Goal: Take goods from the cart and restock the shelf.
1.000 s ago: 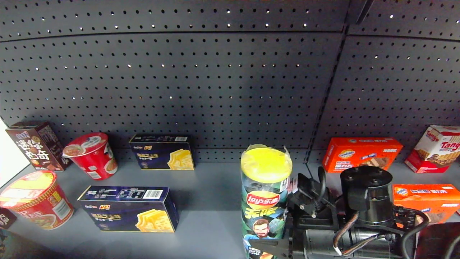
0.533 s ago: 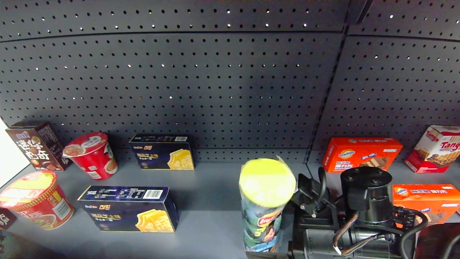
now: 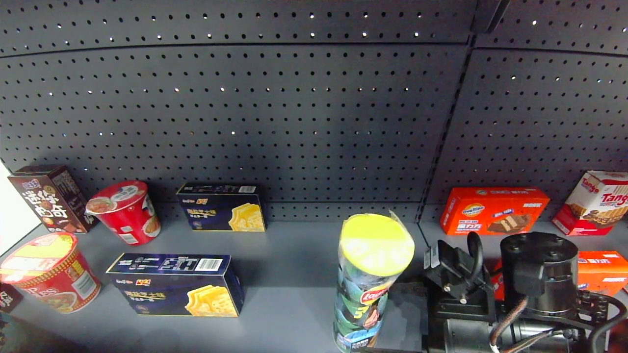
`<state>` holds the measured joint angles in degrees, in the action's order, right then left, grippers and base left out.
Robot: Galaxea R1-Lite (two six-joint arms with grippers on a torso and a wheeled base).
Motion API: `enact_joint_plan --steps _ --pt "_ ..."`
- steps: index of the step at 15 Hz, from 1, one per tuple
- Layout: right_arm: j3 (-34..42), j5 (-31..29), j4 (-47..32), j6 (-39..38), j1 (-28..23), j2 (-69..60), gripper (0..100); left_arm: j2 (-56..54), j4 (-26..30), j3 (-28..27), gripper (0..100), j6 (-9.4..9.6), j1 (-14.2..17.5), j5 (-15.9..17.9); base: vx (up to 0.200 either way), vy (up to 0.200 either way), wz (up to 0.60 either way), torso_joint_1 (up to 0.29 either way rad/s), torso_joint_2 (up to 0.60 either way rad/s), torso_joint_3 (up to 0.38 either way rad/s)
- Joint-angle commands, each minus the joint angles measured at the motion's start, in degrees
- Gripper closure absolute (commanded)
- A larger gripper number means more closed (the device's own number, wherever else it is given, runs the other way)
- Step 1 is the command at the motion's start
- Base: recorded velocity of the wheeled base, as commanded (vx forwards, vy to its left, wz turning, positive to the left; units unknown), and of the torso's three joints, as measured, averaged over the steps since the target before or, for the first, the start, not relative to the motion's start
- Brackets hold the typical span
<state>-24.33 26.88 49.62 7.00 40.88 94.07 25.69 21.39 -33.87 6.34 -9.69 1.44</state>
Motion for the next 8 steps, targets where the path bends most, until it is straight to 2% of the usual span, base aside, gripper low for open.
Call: enact_joint_plan --steps 1,5,8 --pt "1.39 -0.16 -0.05 0.12 -0.62 -1.7 0 0.07 -0.04 -0.06 100 -0.01 0.02 -0.03 0.0 0.0 0.0 0.0 0.0 0.0" --pt "5.7 -0.6 -0.57 0.3 -2.64 -6.54 0 -0.02 0.05 0.47 100 -0.01 0.02 0.06 0.0 0.0 0.0 0.0 0.0 0.0" --pt "4.82 -1.04 -0.66 0.39 -5.72 -6.54 0 0.07 -0.04 0.38 100 -0.01 0.02 0.06 0.0 0.0 0.0 0.0 0.0 0.0"
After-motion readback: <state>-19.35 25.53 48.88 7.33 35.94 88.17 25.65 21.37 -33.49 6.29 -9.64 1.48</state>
